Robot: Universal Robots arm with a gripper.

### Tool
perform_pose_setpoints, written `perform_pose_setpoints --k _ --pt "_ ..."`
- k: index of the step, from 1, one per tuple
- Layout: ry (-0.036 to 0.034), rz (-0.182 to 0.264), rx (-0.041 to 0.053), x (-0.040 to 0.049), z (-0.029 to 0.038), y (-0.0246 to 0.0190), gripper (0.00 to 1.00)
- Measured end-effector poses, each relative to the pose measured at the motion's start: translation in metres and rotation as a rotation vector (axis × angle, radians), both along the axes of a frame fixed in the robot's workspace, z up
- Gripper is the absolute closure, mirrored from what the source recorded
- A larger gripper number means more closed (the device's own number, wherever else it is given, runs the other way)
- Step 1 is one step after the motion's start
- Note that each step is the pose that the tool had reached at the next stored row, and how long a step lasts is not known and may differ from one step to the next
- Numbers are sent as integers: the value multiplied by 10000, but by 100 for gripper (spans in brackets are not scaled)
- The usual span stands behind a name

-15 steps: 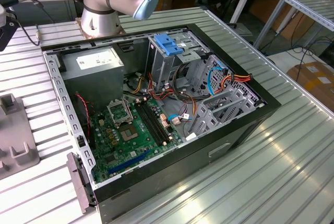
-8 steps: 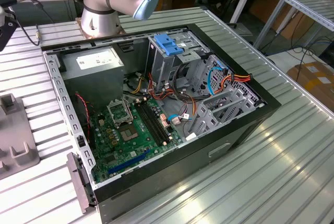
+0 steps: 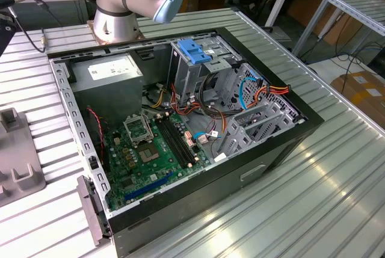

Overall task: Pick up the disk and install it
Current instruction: 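Reach for the disk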

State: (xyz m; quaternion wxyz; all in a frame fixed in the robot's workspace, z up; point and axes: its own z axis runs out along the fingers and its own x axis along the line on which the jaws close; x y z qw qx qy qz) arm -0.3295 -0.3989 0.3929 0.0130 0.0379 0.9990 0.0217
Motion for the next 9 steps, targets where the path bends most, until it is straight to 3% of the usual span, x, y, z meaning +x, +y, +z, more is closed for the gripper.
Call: perform_pose_setpoints --k 9 --pt "-1 0 0 -63 0 0 90"
